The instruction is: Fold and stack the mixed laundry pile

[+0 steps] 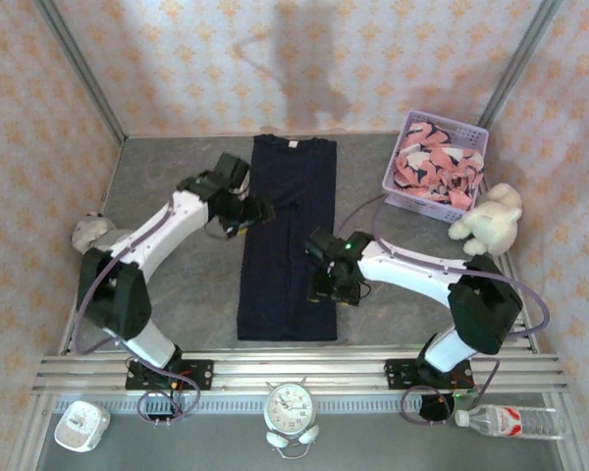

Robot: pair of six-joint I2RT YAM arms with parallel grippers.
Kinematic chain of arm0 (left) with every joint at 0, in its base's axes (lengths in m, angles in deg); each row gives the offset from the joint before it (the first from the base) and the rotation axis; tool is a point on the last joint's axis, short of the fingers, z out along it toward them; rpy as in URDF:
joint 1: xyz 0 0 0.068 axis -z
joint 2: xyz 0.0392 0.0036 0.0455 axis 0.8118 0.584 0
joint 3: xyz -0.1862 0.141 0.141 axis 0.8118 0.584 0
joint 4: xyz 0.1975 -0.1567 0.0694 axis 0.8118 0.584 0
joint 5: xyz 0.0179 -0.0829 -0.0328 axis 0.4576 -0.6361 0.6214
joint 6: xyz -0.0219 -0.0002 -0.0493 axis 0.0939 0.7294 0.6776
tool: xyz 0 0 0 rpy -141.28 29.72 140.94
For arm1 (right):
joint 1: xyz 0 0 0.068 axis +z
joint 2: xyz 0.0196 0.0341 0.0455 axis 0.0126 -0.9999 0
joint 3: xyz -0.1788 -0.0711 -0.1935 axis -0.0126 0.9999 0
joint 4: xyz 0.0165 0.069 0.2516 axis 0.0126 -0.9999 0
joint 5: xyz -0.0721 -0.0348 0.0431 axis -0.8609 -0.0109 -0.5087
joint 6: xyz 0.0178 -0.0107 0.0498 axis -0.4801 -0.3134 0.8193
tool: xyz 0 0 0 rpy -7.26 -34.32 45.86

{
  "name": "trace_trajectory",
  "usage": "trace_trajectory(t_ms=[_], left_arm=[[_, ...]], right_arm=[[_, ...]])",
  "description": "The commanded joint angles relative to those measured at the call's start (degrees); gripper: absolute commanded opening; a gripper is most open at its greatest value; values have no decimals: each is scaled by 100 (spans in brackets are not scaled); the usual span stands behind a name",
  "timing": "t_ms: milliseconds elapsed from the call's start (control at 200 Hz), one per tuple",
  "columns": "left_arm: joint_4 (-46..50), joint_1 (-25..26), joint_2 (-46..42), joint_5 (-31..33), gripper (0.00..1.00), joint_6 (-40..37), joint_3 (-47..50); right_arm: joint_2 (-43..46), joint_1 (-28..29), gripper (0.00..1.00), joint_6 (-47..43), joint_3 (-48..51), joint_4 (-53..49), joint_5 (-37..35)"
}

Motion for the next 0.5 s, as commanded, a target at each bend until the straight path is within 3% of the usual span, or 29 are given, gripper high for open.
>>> trace_trajectory(t_ms=[0,275,450,495], left_arm=[[-84,222,-902,444,69,478,1228],[-322,1396,-2906,742,66,2076,3793],[-458,2084,-3955,938,54,3070,4571],[-452,2216,-4025,989,50,3167,4612]], right_arm=[[211,297,67,344,370,300,-62],[442,759,64,1066,1281,1257,-22],[438,836,57,1267,1437,1779,11],[353,838,50,1307,1473,1904,39]])
